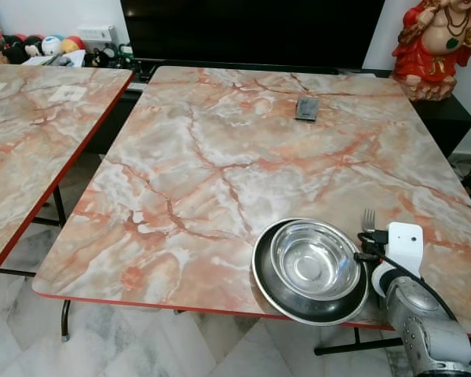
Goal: Setting the table
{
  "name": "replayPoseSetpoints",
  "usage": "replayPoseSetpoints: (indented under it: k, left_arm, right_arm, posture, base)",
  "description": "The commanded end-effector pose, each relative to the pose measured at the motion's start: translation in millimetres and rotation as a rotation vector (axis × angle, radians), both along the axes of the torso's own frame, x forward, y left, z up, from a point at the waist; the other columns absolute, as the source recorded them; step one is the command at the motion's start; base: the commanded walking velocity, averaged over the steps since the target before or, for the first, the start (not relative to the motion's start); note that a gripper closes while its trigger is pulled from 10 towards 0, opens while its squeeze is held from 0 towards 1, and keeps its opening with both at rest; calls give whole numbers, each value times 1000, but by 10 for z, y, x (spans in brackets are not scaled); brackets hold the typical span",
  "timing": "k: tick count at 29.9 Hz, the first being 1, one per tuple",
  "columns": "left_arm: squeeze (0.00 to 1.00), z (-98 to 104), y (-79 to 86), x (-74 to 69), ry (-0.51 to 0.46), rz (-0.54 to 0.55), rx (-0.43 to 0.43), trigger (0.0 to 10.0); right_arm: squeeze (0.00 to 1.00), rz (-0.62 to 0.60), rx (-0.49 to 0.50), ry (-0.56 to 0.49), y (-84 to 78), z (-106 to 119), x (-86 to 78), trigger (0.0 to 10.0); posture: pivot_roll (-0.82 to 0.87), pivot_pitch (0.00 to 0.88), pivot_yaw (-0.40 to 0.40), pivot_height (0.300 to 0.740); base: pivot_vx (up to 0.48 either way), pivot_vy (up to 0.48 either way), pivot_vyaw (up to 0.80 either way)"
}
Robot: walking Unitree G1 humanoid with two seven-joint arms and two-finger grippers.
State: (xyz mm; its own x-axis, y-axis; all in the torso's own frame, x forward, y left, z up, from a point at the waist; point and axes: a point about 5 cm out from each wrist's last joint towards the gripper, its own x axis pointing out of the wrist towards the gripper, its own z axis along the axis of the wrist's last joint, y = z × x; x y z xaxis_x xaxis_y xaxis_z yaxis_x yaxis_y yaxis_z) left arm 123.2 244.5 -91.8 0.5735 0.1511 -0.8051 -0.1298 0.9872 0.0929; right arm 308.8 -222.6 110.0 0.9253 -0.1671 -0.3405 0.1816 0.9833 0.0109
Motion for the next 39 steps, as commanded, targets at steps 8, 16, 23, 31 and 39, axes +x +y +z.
replayPoseSetpoints:
  k: [8,16,23,31,39]
  left_arm:
    - [0,-35,24,-119,41,17,-1,10000]
    - [0,-35,25,-118,41,16,-2,10000]
    - [0,-34,25,-117,41,16,-2,10000]
    - [0,-34,24,-116,40,17,-3,10000]
    - [0,-33,26,-116,39,17,-3,10000]
  right_arm:
    - [0,-16,4,-1,-36,-7,7,10000]
    - [0,-19,-1,-1,-43,0,8,10000]
    - [0,-35,13,-50,-54,73,34,10000]
    - [0,-32,41,-114,-27,161,69,10000]
    - [0,-17,49,-313,32,410,115,10000]
  posture:
    - [32,176,-18,740]
    - [31,176,-17,740]
    - [32,175,-17,740]
    - [32,174,-16,740]
    - [33,172,-16,740]
  base:
    - [0,0,0]
    - [0,0,0]
    - [0,0,0]
    - [0,0,0]
    - [0,0,0]
